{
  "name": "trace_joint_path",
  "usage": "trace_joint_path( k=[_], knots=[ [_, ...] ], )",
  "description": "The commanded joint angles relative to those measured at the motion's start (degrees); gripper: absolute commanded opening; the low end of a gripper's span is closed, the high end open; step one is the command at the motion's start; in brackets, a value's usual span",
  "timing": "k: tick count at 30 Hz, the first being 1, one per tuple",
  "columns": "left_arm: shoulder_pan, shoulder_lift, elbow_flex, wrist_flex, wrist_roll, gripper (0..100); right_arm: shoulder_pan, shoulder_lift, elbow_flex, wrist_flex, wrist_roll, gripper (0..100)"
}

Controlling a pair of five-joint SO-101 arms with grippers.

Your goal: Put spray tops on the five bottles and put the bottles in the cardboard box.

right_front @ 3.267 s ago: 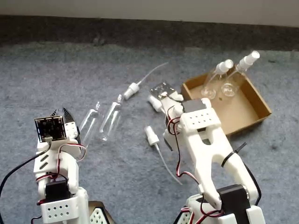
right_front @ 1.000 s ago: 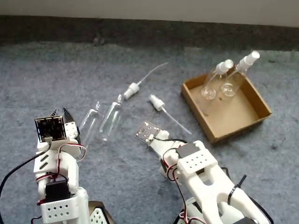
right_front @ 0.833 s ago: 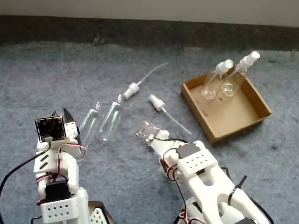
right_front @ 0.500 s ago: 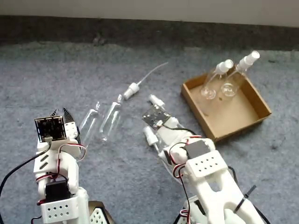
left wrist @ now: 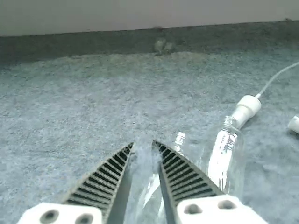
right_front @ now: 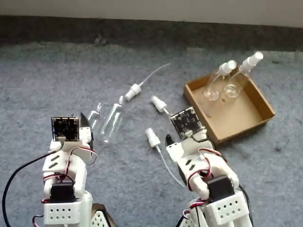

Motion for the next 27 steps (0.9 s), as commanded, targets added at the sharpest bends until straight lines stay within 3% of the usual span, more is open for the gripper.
trace_joint_path(
  k=[1, 5, 10, 15, 27],
  knots=[
    [2.7, -0.5, 0.2, 3.2, -3.3, 1, 0.8, -5.1, 3.0, -2.6, -1.0, 14.6],
    [3.0, -0.6, -4.2, 12.0, -11.3, 1, 1.1, -8.1, 10.1, -7.0, -1.0, 14.6],
    [6.7, -0.3, -10.9, 20.9, -11.9, 1, 7.5, -10.4, 15.3, -11.4, -1.2, 14.6],
    [14.2, -0.2, -18.9, 30.0, -13.8, 1, 9.4, -12.3, 16.0, -11.6, -8.1, 14.6],
    [15.8, 3.6, -30.5, 36.8, -15.0, 1, 9.5, -22.3, 27.0, -19.1, -8.5, 14.5]
  ],
)
